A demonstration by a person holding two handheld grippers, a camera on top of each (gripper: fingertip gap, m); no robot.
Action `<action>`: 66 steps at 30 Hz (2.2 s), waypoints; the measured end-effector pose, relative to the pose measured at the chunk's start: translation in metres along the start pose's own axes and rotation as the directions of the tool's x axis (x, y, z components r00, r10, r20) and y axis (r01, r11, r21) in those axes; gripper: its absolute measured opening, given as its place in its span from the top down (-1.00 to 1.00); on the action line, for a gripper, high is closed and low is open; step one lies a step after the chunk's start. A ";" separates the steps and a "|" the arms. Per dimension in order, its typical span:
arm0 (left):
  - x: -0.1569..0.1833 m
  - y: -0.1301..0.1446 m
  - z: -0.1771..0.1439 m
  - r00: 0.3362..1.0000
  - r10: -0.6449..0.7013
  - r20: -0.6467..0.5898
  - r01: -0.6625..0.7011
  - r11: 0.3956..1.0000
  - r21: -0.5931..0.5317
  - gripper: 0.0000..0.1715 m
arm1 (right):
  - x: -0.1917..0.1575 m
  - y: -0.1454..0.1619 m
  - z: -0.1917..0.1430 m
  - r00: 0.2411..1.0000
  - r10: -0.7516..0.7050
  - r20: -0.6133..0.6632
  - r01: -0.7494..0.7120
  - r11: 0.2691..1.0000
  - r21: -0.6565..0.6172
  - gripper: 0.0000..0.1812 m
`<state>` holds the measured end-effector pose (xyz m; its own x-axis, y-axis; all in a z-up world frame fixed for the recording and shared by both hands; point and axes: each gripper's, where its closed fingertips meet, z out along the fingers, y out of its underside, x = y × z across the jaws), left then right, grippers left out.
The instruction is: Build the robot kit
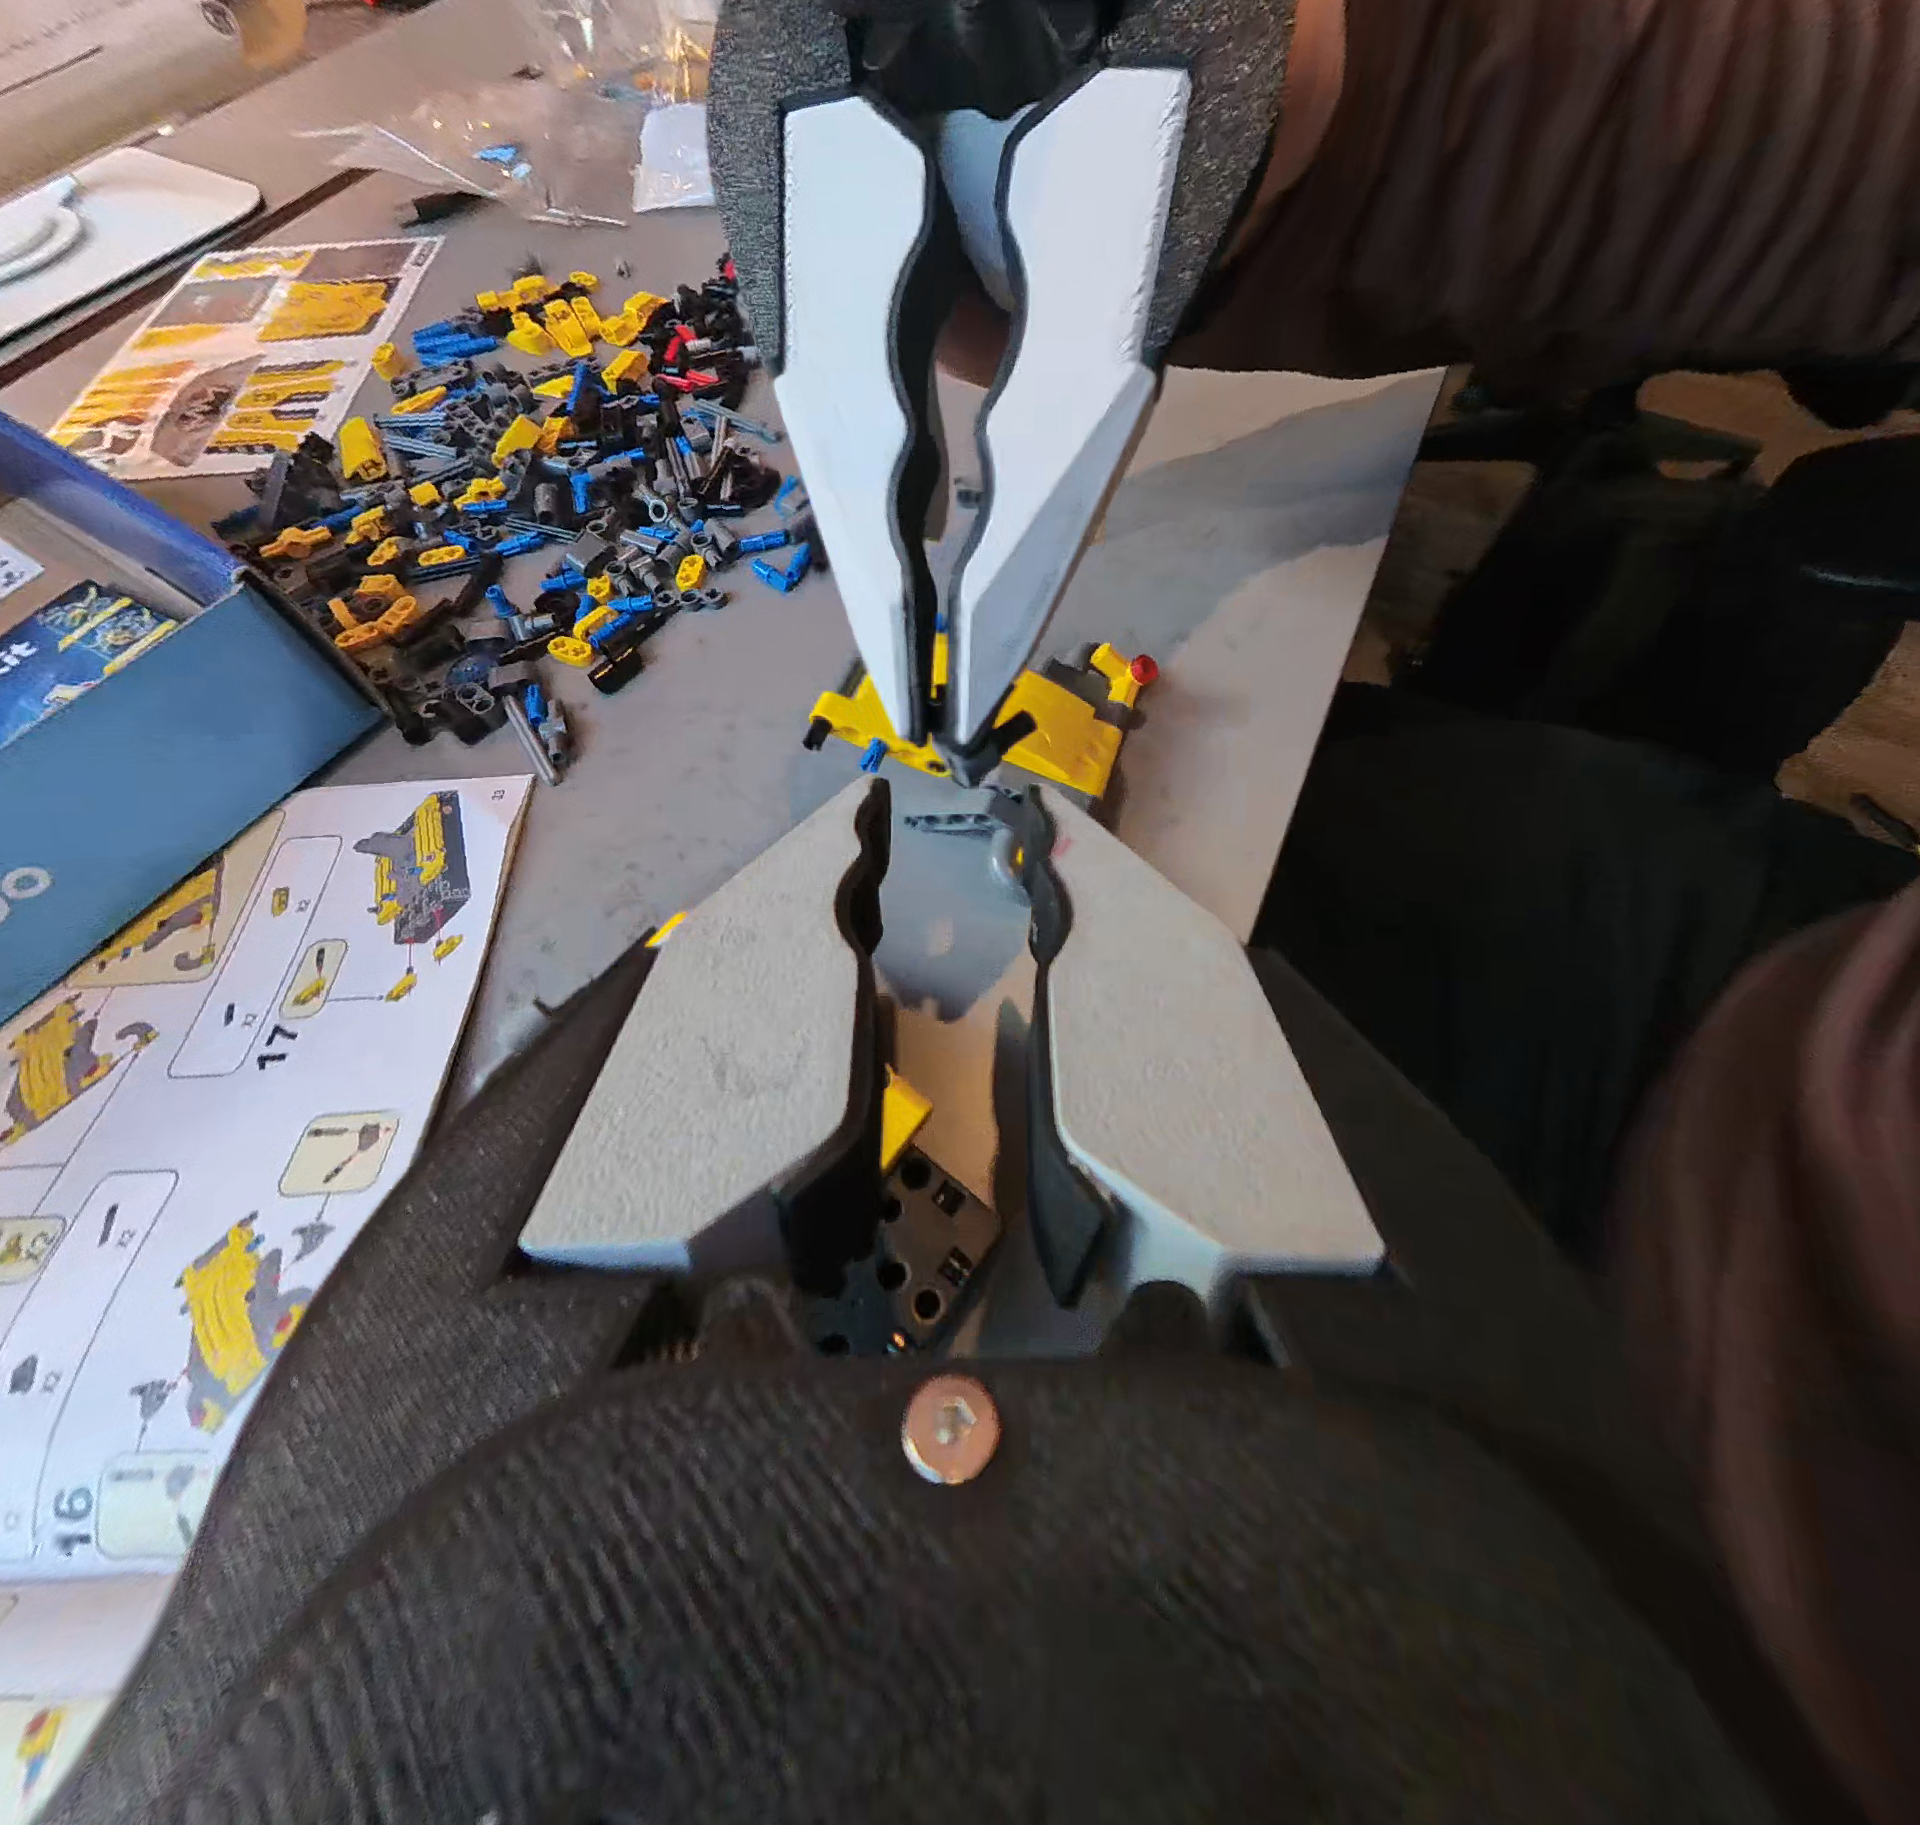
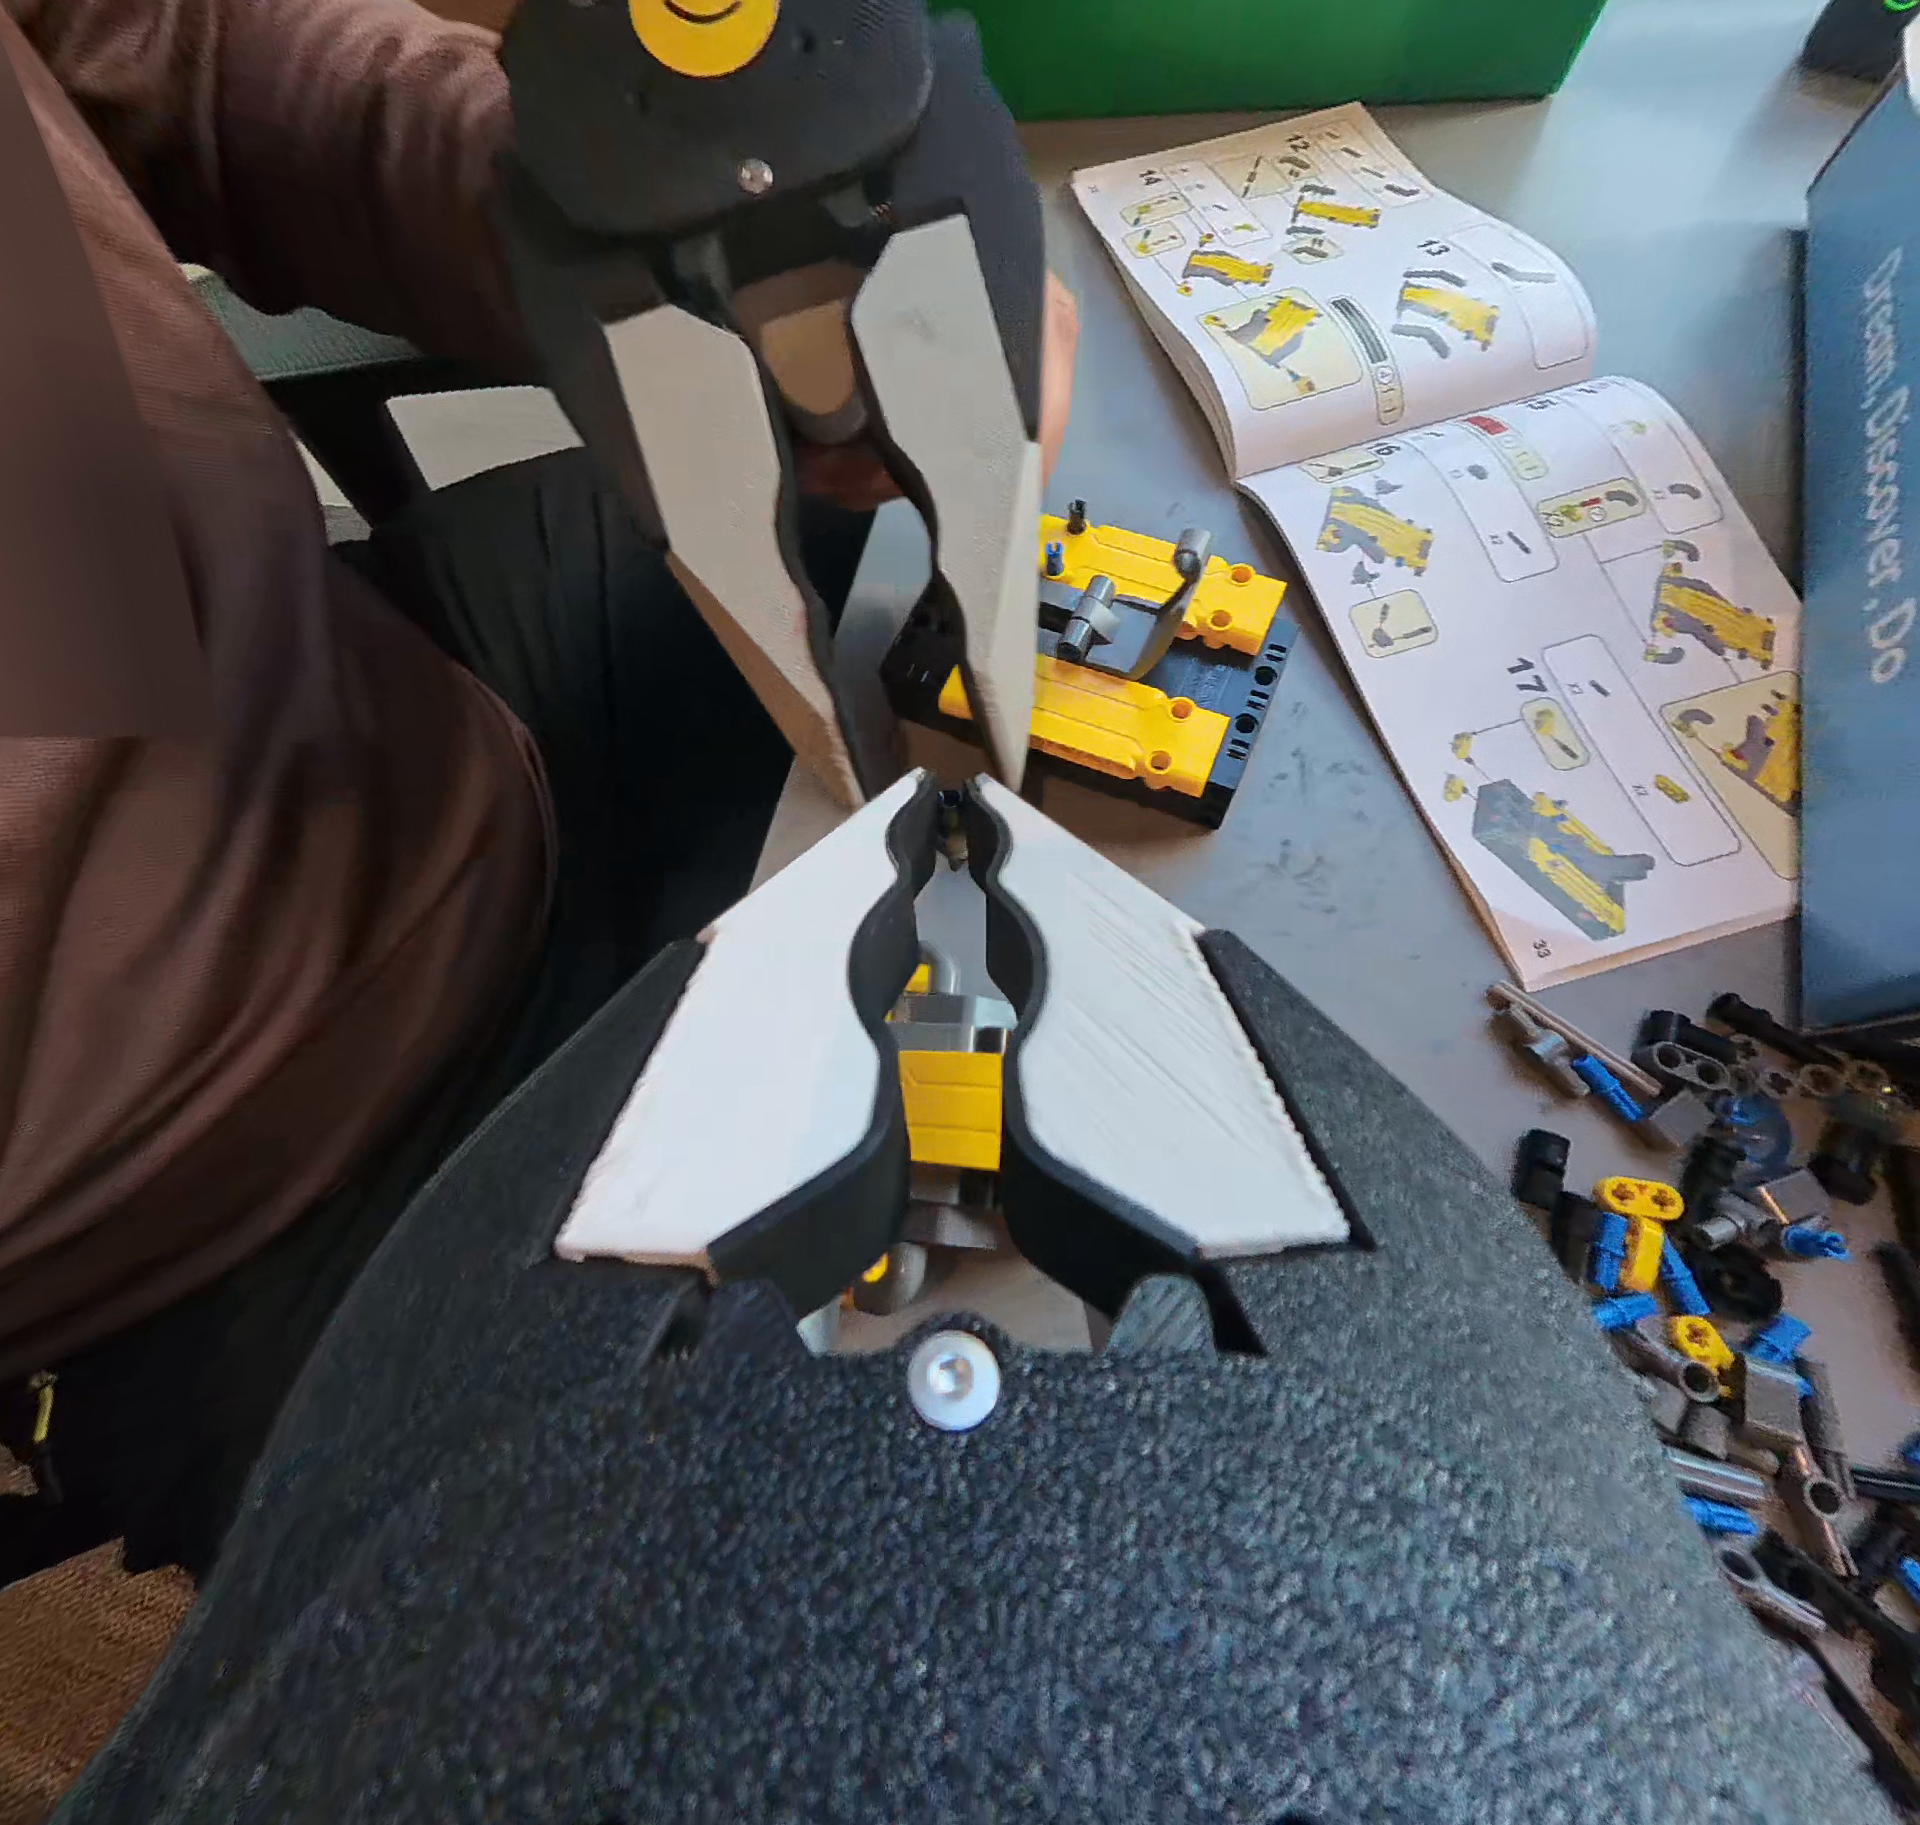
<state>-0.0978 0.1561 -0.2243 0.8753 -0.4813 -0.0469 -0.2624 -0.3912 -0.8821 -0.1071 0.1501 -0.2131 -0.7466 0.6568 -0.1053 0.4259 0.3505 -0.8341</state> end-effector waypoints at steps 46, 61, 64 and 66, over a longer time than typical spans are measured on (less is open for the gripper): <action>0.039 0.001 -0.025 0.988 -0.107 -0.109 0.125 0.976 0.177 0.84 | 0.012 0.149 -0.085 0.814 0.251 -0.524 -0.334 0.940 -0.070 0.98; 0.046 0.004 -0.030 0.985 -0.131 -0.109 0.150 0.969 0.194 0.84 | 0.032 0.148 -0.106 0.703 0.254 -0.665 -0.355 0.935 -0.018 0.68; 0.049 0.006 -0.030 0.984 -0.137 -0.113 0.157 0.968 0.194 0.84 | 0.040 0.150 -0.103 0.707 0.277 -0.651 -0.378 0.926 -0.017 0.57; 0.050 0.007 -0.031 0.984 -0.137 -0.113 0.157 0.968 0.196 0.84 | 0.044 0.151 -0.102 0.713 0.250 -0.655 -0.362 0.931 -0.038 0.62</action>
<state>-0.0683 0.1047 -0.2181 0.8517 -0.5083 0.1276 -0.0365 -0.3004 -0.9531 -0.0236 0.2996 -0.2886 -0.0912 0.9933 0.0706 0.6862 0.1141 -0.7184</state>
